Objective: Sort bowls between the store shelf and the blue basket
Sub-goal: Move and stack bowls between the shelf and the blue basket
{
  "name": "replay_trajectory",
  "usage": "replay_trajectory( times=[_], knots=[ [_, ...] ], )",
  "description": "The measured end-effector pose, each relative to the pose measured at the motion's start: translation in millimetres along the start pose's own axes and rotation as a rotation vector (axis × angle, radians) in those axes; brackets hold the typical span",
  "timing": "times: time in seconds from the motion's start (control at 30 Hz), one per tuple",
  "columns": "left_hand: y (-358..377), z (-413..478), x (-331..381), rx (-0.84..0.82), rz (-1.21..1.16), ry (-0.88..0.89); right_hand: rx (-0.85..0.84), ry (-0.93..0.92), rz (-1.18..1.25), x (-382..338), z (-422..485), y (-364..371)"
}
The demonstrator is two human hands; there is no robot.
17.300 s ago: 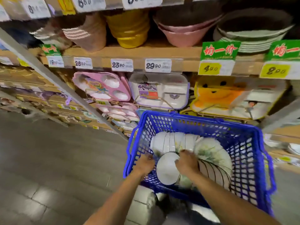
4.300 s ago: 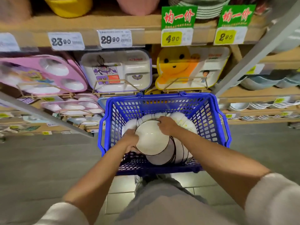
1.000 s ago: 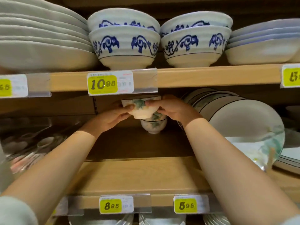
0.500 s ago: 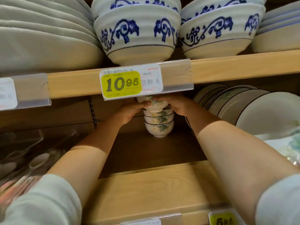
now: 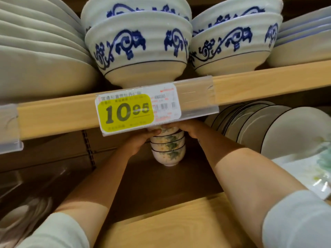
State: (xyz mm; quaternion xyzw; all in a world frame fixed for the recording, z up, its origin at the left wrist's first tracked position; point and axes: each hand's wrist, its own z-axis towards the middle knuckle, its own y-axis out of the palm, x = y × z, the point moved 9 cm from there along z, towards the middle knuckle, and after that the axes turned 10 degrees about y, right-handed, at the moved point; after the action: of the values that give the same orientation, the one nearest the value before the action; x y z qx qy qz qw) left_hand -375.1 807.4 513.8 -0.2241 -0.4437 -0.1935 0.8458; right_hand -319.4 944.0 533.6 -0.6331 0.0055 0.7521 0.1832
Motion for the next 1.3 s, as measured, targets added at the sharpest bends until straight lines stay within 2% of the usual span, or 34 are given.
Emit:
replay_trajectory(
  times=[0.27, 1.03, 1.3],
  knots=[
    [2, 3, -6, -0.001, -0.018, 0.028, 0.067, 0.062, 0.042, 15, 10, -4],
    [9, 4, -32, -0.062, -0.060, -0.047, 0.041, 0.186, 0.129, 41, 21, -1],
    [12, 1, -33, 0.014, -0.064, -0.040, 0.060, 0.208, 0.100, 41, 16, -3]
  ],
)
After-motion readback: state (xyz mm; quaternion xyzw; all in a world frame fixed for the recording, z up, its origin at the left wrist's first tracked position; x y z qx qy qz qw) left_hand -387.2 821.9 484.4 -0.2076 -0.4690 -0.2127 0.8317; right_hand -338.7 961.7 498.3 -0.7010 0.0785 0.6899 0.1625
